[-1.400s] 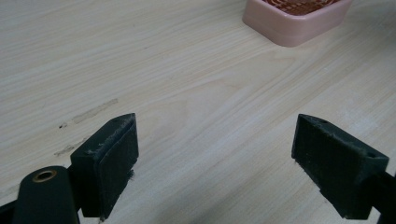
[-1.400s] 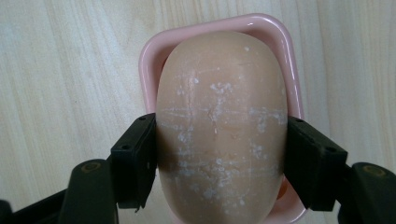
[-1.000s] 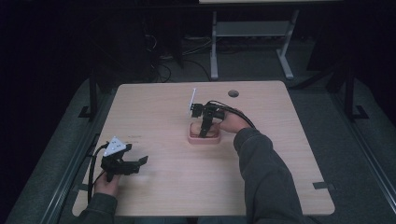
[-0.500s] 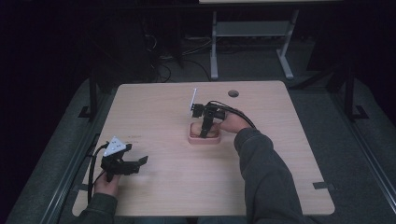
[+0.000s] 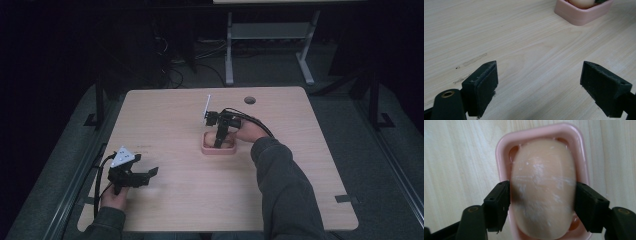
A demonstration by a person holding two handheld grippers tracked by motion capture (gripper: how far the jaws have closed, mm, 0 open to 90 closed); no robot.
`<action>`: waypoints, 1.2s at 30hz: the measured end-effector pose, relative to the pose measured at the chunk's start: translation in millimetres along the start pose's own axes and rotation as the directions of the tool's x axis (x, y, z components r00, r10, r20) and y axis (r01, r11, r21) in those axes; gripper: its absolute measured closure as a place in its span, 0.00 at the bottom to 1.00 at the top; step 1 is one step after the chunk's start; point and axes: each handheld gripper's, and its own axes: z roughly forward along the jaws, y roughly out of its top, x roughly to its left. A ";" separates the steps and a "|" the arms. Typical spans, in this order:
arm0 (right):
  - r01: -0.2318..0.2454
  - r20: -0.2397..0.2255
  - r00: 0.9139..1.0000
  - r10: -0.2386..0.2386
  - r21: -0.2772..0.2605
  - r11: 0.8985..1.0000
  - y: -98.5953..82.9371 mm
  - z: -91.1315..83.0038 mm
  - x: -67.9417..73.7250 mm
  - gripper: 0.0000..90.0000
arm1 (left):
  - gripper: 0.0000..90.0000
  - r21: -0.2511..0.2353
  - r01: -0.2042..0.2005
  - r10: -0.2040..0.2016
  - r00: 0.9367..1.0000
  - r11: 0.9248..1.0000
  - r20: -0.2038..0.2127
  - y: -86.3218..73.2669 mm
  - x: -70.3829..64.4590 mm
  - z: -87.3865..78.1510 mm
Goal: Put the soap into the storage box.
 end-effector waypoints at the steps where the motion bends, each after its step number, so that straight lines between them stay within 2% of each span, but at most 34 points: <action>1: 0.000 -0.001 1.000 0.000 -0.007 1.000 -0.2 -1.1 -0.1 0.34 | 0.16 0.000 -0.001 0.001 1.000 1.000 0.000 0.1 0.0 0.0; 2: -0.002 -0.002 1.000 0.002 -0.018 1.000 -0.3 -2.7 0.1 0.33 | 0.16 -0.006 0.007 -0.007 1.000 1.000 0.001 0.0 -0.6 0.5; 10: -0.019 0.004 1.000 0.019 -0.025 1.000 -6.1 -9.6 1.1 0.29 | 0.16 -0.006 0.000 0.000 1.000 1.000 0.000 0.1 -0.6 0.4; 25: -0.064 0.004 0.998 0.064 -0.071 0.995 -26.3 -19.4 5.1 0.27 | 0.16 0.000 -0.008 0.008 1.000 1.000 0.005 0.2 -2.2 1.1; 36: -0.090 0.000 0.996 0.090 -0.077 0.993 -37.7 -21.9 5.2 0.26 | 0.16 0.002 -0.005 0.005 1.000 1.000 0.002 -0.3 -1.6 0.8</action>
